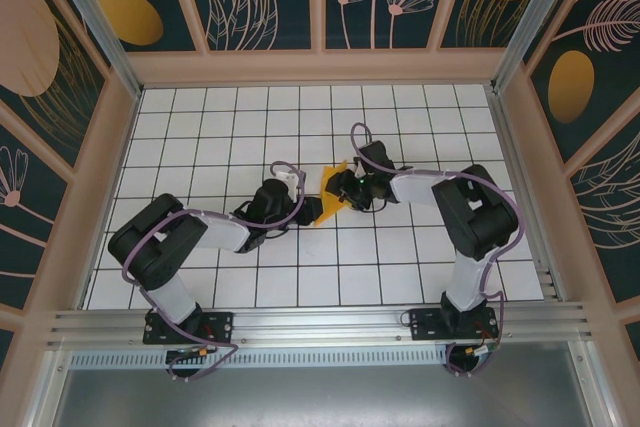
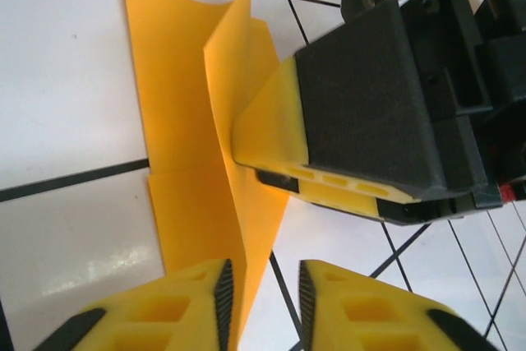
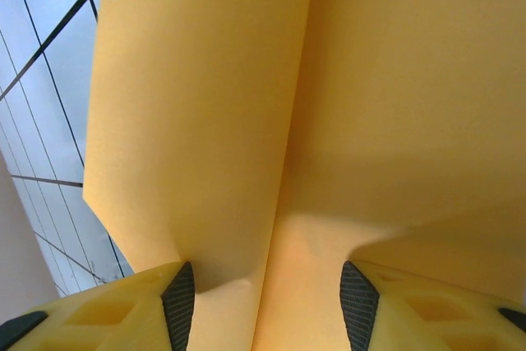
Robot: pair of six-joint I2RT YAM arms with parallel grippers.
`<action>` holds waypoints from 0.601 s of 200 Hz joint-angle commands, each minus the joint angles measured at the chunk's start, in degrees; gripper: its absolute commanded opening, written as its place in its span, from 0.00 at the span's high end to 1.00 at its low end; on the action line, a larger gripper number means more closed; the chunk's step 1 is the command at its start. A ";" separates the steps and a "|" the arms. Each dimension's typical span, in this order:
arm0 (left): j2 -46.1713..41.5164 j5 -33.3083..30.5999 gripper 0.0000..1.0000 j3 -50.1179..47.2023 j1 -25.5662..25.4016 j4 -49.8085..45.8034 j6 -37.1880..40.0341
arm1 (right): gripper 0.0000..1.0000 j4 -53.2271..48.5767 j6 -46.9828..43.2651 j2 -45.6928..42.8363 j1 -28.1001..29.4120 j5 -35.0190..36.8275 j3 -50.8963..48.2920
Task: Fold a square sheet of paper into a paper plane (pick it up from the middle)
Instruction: Fourth fold the wing at the center of the table.
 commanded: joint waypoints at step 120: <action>6.54 -1.34 0.86 9.09 0.30 -9.61 -1.06 | 0.36 -8.71 -0.35 7.83 0.52 10.38 0.52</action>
